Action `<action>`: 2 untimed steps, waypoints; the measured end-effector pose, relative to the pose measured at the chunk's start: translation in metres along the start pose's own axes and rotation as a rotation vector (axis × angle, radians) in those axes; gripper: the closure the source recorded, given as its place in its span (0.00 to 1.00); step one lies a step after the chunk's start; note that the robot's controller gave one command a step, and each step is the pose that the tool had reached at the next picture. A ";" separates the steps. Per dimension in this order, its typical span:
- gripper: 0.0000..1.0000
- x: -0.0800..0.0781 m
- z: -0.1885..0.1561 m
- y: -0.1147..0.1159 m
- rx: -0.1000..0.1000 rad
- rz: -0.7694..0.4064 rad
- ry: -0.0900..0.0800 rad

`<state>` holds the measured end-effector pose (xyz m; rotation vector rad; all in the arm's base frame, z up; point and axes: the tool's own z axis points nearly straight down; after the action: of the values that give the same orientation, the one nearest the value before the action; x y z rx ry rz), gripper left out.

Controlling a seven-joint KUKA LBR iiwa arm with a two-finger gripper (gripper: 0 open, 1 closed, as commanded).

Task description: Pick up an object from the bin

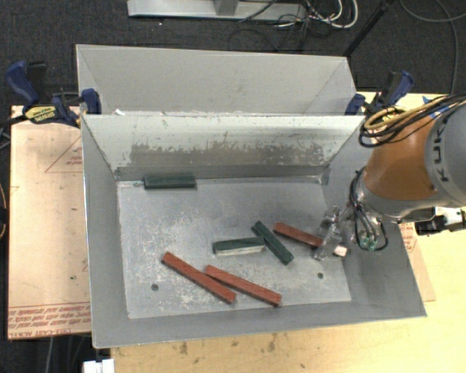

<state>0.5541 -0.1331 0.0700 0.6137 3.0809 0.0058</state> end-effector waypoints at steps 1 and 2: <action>1.00 0.000 0.000 0.000 0.000 -0.001 0.000; 1.00 -0.022 -0.055 0.013 0.003 0.032 -0.003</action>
Offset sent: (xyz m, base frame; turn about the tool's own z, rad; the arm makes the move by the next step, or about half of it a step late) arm 0.0247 0.0024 0.0551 0.0349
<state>0.5795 -0.1299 0.1247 0.6629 3.0687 0.0009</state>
